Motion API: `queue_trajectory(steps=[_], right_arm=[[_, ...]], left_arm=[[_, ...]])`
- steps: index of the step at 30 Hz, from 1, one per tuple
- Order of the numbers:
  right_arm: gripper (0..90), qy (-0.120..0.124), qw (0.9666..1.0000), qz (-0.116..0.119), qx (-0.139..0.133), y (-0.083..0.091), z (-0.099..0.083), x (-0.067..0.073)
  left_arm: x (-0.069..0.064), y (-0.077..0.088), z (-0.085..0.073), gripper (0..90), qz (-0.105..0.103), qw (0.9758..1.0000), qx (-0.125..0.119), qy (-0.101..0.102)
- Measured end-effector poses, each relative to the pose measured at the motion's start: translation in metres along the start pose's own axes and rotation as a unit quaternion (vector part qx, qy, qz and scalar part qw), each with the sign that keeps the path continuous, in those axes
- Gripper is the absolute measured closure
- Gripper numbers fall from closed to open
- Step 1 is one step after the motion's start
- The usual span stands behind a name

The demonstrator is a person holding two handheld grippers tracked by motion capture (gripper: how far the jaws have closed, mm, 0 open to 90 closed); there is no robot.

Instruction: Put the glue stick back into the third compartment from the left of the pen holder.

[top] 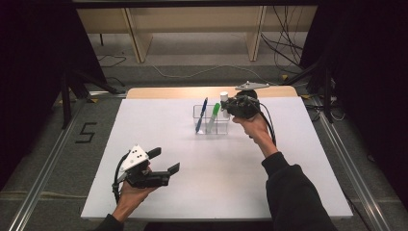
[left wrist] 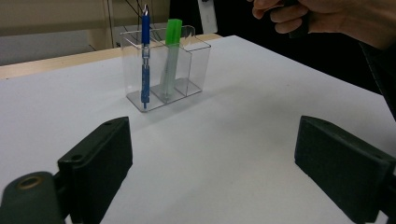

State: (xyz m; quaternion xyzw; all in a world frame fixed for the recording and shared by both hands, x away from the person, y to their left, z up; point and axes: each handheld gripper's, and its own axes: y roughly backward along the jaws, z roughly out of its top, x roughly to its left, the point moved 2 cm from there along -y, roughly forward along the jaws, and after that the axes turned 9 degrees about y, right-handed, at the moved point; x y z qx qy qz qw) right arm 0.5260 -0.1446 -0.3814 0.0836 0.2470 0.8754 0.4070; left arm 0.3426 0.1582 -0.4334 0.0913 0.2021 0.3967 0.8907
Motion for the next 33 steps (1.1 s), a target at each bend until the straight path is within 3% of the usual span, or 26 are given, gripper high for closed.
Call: queue_trajectory(steps=[17, 33], right_arm=[[68.5, -0.046, 0.9988, -0.017, 0.003, -0.020, -0.007, -0.008], [68.4, -0.051, 0.9984, -0.022, 0.013, -0.028, -0.012, -0.005]], left_arm=[[0.000, 0.001, 0.000, 10.8, 0.000, 1.0000, -0.002, 0.000], [0.000, 0.001, 0.000, 10.8, 0.002, 1.0000, -0.001, -0.002]])
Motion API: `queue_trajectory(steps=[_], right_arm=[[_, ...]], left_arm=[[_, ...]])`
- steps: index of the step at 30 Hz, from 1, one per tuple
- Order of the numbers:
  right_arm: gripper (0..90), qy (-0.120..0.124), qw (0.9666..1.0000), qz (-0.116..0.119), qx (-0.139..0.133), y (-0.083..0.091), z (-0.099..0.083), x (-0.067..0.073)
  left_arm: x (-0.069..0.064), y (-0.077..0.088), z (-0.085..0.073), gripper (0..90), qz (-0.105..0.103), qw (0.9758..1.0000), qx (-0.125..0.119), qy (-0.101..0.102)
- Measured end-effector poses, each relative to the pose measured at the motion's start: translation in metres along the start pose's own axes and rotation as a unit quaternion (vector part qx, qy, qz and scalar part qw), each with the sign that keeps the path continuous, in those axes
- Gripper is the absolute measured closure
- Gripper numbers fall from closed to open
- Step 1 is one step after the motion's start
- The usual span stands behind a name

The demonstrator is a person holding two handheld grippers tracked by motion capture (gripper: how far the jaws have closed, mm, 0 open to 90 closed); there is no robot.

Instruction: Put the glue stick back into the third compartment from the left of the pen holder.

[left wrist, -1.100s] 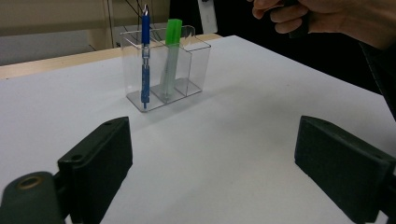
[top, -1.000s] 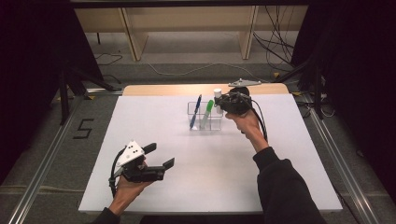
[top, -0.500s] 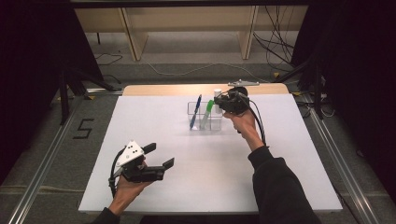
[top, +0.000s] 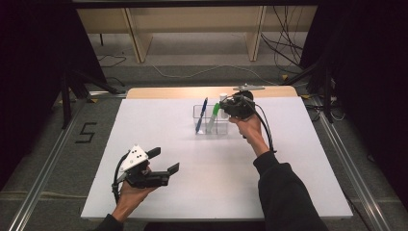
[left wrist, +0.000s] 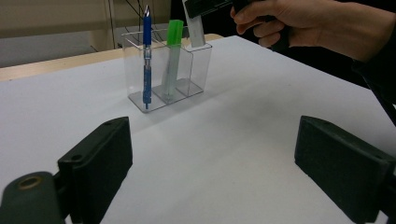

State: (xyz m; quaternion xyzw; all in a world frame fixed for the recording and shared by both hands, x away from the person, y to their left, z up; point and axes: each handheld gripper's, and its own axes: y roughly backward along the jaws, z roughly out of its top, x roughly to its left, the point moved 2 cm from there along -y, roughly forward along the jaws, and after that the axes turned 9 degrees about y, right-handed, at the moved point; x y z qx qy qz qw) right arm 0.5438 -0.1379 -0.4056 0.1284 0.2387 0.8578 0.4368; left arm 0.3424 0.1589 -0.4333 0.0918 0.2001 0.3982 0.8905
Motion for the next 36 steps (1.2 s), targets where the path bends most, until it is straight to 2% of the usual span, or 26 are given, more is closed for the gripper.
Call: queue_trajectory(steps=[22, 23, 27, 29, 36], right_arm=[[67.0, -0.006, 0.9998, 0.005, 0.016, -0.007, -0.015, 0.001], [65.6, -0.006, 0.9998, 0.008, 0.016, -0.007, -0.015, 0.001], [46.4, -0.009, 0.9997, 0.016, 0.017, -0.003, -0.014, -0.001], [38.3, -0.008, 0.9998, 0.010, 0.017, 0.002, -0.012, -0.001], [34.8, -0.007, 0.9998, 0.018, 0.006, 0.020, -0.009, -0.004]], left_arm=[[0.000, 0.000, 0.000, 10.8, 0.001, 1.0000, 0.000, 0.001], [0.000, 0.000, 0.000, 10.8, 0.002, 1.0000, 0.000, 0.000], [0.000, 0.000, 0.000, 10.8, 0.002, 1.0000, -0.001, 0.000], [0.000, 0.000, 0.000, 10.8, 0.002, 1.0000, -0.001, 0.002], [0.000, 0.000, 0.000, 10.8, 0.002, 1.0000, 0.000, 0.002]])
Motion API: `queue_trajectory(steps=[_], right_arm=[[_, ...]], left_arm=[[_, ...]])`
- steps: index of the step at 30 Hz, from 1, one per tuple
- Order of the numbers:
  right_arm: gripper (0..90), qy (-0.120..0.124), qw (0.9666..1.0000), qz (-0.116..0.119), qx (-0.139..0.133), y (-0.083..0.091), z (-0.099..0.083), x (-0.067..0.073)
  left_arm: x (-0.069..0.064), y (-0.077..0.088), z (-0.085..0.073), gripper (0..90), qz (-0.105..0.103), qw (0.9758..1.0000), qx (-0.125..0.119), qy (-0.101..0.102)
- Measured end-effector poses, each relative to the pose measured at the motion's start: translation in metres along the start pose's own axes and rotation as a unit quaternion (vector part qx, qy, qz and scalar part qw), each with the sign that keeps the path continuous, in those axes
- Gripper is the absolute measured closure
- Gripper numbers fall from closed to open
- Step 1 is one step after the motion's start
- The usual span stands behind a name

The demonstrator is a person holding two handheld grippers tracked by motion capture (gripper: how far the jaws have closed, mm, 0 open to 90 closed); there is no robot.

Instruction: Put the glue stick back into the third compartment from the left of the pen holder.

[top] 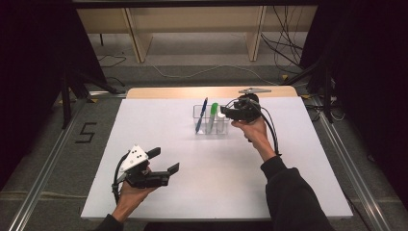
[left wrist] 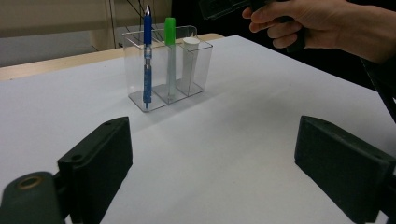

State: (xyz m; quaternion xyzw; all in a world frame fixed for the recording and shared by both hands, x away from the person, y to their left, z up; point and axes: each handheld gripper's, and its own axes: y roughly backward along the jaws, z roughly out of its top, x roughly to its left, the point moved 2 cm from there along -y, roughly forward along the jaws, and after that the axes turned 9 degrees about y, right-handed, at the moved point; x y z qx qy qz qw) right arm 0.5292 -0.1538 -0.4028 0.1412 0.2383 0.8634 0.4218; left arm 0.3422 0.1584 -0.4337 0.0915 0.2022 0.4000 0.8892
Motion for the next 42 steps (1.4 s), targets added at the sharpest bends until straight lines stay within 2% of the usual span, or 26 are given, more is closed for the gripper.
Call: queue_trajectory(steps=[12, 19, 24, 33, 42], right_arm=[[29.2, 0.017, 0.9994, 0.027, -0.012, 0.018, 0.001, 0.015], [24.8, 0.033, 0.9984, 0.044, -0.015, 0.028, -0.004, 0.027], [22.8, 0.038, 0.9972, 0.058, -0.027, 0.038, -0.009, 0.035], [21.6, 0.039, 0.9942, 0.077, -0.063, 0.060, -0.025, 0.045], [20.9, 0.043, 0.9921, 0.089, -0.077, 0.076, -0.044, 0.053]], left_arm=[[0.000, -0.001, -0.001, 10.8, -0.002, 1.0000, 0.003, 0.000], [0.000, -0.001, -0.001, 10.8, -0.003, 1.0000, 0.003, 0.000], [-0.001, -0.001, -0.001, 10.8, -0.005, 1.0000, 0.005, 0.000], [-0.001, -0.001, -0.001, 10.8, -0.005, 1.0000, 0.005, -0.003], [-0.001, -0.001, -0.001, 10.8, -0.005, 1.0000, 0.005, -0.002]])
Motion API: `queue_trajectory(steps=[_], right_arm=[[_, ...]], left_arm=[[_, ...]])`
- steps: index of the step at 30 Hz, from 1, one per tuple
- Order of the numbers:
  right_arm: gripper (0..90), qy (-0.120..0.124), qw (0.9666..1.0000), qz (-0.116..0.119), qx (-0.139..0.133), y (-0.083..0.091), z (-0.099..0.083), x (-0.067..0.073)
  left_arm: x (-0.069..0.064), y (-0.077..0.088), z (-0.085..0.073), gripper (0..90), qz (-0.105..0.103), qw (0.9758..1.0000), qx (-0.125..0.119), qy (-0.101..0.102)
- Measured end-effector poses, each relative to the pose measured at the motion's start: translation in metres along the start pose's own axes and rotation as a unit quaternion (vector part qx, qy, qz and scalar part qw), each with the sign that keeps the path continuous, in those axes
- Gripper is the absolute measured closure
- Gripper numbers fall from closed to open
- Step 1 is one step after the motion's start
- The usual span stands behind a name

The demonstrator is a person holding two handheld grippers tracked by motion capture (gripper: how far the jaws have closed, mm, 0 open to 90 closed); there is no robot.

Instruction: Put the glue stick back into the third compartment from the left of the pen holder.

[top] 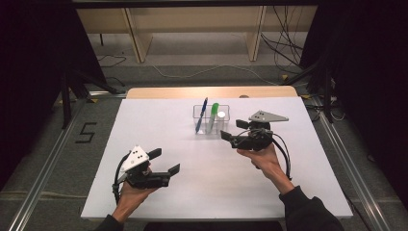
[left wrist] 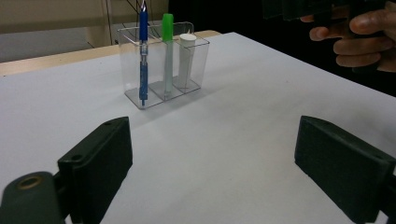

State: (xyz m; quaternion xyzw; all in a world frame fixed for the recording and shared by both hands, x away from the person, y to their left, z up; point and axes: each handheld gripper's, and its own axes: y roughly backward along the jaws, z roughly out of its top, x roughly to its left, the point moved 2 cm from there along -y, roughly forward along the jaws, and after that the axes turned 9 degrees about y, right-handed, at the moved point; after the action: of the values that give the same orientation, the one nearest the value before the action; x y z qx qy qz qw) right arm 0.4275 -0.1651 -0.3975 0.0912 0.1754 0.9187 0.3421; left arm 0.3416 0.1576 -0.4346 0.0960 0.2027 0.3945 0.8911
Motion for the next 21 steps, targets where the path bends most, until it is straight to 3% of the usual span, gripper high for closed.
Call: queue_trajectory(steps=[7, 21], right_arm=[[19.2, 0.010, 0.9999, 0.012, -0.002, 0.007, -0.007, 0.009], [18.5, 0.024, 0.9996, 0.011, -0.013, 0.031, -0.027, 0.016]], left_arm=[[0.000, 0.001, 0.000, 10.8, -0.002, 1.0000, 0.001, 0.001], [0.000, 0.001, 0.001, 10.8, -0.007, 1.0000, 0.003, 0.003]])
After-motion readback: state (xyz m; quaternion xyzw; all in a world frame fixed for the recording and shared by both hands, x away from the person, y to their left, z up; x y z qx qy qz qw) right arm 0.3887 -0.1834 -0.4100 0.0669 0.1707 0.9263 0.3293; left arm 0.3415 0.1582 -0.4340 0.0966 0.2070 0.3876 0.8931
